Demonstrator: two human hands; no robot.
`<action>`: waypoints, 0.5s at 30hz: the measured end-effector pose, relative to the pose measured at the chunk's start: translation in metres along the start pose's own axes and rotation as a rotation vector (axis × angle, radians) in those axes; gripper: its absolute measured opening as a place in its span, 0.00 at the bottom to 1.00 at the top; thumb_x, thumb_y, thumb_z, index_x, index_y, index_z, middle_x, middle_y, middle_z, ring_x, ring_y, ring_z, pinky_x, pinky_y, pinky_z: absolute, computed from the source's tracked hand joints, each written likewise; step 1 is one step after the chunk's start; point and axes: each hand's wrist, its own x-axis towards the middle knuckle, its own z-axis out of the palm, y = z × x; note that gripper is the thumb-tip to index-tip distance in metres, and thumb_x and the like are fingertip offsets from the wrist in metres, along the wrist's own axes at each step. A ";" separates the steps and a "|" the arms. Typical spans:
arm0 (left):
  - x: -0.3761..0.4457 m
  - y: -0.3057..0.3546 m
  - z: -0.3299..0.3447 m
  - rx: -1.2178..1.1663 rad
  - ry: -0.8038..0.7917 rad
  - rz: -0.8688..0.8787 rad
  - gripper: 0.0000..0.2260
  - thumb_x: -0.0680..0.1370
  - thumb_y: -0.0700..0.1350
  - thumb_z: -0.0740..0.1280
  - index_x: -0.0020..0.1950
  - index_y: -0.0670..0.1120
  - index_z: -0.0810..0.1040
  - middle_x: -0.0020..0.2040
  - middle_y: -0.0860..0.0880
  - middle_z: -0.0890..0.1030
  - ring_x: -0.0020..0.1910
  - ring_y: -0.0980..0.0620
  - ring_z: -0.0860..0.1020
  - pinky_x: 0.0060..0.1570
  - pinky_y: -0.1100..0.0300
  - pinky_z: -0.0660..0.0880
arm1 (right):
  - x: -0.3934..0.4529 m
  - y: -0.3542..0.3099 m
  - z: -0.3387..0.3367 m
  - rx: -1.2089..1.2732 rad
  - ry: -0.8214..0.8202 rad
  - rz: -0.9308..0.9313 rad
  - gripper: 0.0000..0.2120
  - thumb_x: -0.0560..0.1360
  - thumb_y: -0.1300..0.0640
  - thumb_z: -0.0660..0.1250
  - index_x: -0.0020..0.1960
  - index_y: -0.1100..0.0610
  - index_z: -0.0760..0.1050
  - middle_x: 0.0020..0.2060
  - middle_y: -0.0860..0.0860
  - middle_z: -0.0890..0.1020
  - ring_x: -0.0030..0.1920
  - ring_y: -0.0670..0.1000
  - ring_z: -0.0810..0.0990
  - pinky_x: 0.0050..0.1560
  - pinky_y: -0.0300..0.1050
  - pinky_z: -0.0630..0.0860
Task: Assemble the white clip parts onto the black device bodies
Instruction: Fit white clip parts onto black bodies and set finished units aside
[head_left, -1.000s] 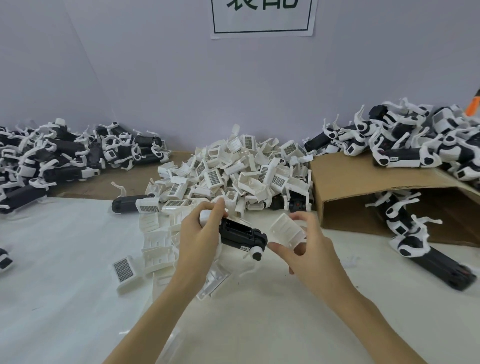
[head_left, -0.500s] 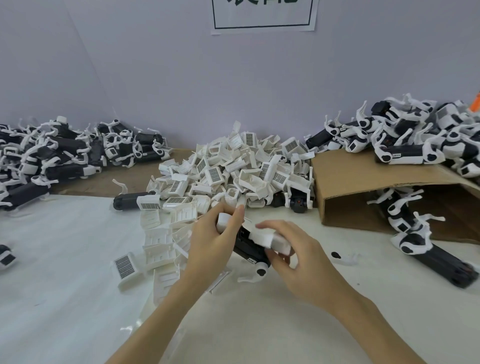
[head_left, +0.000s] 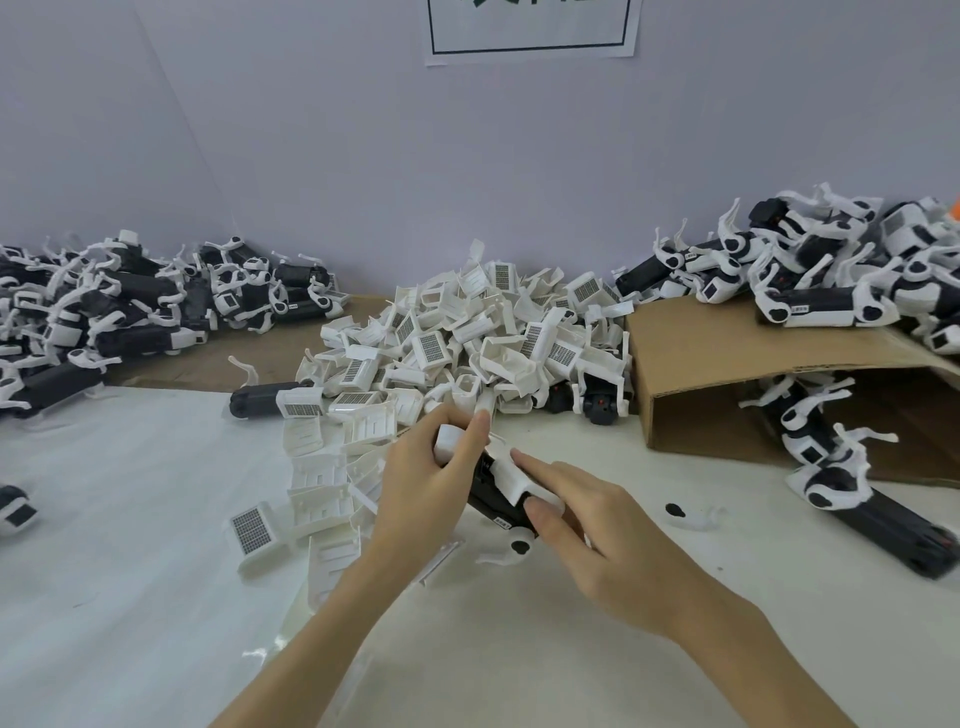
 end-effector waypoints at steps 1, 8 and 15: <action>0.000 0.000 0.000 0.003 -0.002 0.003 0.14 0.84 0.52 0.69 0.42 0.46 0.80 0.38 0.42 0.82 0.36 0.51 0.78 0.39 0.59 0.74 | 0.001 0.000 0.000 0.039 -0.002 0.019 0.19 0.86 0.44 0.57 0.76 0.36 0.68 0.51 0.42 0.81 0.46 0.46 0.80 0.47 0.40 0.74; -0.001 -0.001 0.002 0.056 -0.017 0.035 0.13 0.84 0.52 0.69 0.41 0.51 0.79 0.32 0.41 0.78 0.30 0.53 0.71 0.33 0.64 0.68 | -0.001 -0.004 -0.001 0.192 0.008 0.162 0.13 0.84 0.37 0.55 0.56 0.44 0.70 0.37 0.44 0.79 0.35 0.45 0.75 0.38 0.43 0.71; -0.010 0.002 0.009 0.078 -0.086 0.119 0.12 0.83 0.56 0.68 0.44 0.51 0.79 0.35 0.53 0.80 0.36 0.57 0.79 0.40 0.65 0.73 | 0.004 -0.005 0.011 -0.073 0.208 0.346 0.31 0.71 0.19 0.51 0.42 0.48 0.65 0.40 0.45 0.74 0.40 0.46 0.75 0.39 0.43 0.70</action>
